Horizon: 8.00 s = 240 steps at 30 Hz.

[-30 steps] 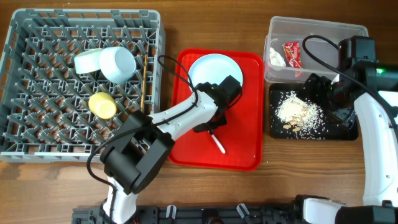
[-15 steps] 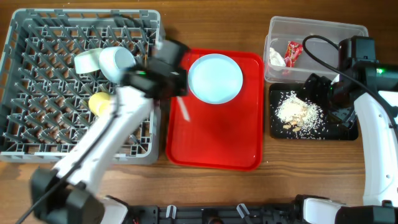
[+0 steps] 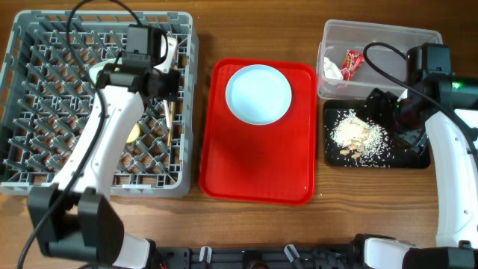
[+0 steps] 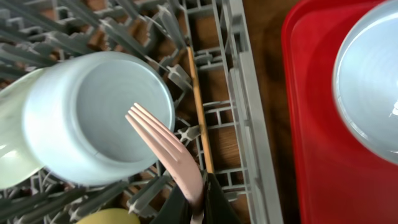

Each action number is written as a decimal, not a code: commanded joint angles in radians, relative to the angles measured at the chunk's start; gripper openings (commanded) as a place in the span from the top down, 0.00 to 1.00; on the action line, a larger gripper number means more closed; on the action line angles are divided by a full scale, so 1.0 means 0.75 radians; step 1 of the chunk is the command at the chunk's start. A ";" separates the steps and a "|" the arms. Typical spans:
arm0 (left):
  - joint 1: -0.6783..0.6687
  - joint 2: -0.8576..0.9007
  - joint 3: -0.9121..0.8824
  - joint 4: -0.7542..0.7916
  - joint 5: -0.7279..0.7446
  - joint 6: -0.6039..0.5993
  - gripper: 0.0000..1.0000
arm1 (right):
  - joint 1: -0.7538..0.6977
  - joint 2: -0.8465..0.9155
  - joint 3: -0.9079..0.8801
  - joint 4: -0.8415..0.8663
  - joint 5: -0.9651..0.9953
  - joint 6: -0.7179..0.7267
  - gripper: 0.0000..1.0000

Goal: Sort waste into correct bins and load items into the dishwasher rack

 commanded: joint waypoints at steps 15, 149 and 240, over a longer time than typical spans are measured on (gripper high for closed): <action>0.005 0.093 0.006 0.014 0.086 0.098 0.28 | -0.001 -0.007 0.020 -0.003 0.014 -0.012 0.00; 0.289 -0.140 0.021 -0.343 0.234 -0.704 0.00 | 0.235 0.013 0.020 0.567 -0.288 -0.360 0.00; -0.025 -1.368 -0.766 -0.072 0.145 -0.564 0.00 | 0.244 -1.912 -1.874 2.151 -0.086 -0.461 0.00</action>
